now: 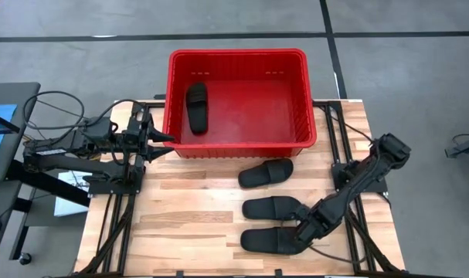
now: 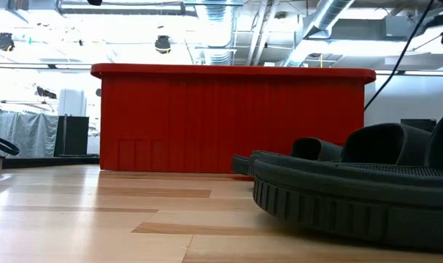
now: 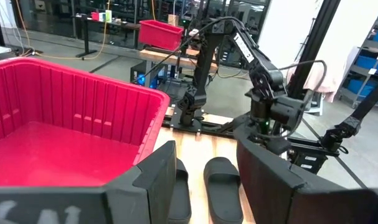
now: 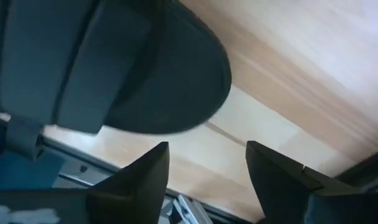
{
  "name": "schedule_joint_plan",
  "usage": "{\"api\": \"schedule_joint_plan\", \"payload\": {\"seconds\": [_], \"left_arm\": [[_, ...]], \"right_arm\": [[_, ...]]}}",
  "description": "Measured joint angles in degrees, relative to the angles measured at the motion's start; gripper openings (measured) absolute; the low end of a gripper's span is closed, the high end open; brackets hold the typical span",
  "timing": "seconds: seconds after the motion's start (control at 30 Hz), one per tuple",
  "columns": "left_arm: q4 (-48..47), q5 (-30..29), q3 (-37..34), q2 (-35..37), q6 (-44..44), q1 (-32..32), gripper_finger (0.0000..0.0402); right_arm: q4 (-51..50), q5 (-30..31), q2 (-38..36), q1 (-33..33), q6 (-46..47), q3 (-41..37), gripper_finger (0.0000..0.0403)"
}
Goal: Pick and place slides into bin
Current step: Put the black slide into the red bin
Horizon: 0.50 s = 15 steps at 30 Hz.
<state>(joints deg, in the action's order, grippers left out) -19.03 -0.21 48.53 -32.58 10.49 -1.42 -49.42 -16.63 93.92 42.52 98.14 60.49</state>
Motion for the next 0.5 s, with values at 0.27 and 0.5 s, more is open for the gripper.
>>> {"api": "schedule_joint_plan", "payload": {"seconds": [0.27, 0.5], "left_arm": [[-0.4, 0.0, 0.0, 0.0, 0.0, 0.0, 0.016], [-1.5, 0.1, 0.0, 0.0, 0.5, 0.0, 0.016]], "right_arm": [[3.3, 0.4, 6.0, -0.3, -0.1, 0.0, 0.023], [3.3, 0.2, 12.3, -0.2, -2.6, 0.5, 0.0215]]}}
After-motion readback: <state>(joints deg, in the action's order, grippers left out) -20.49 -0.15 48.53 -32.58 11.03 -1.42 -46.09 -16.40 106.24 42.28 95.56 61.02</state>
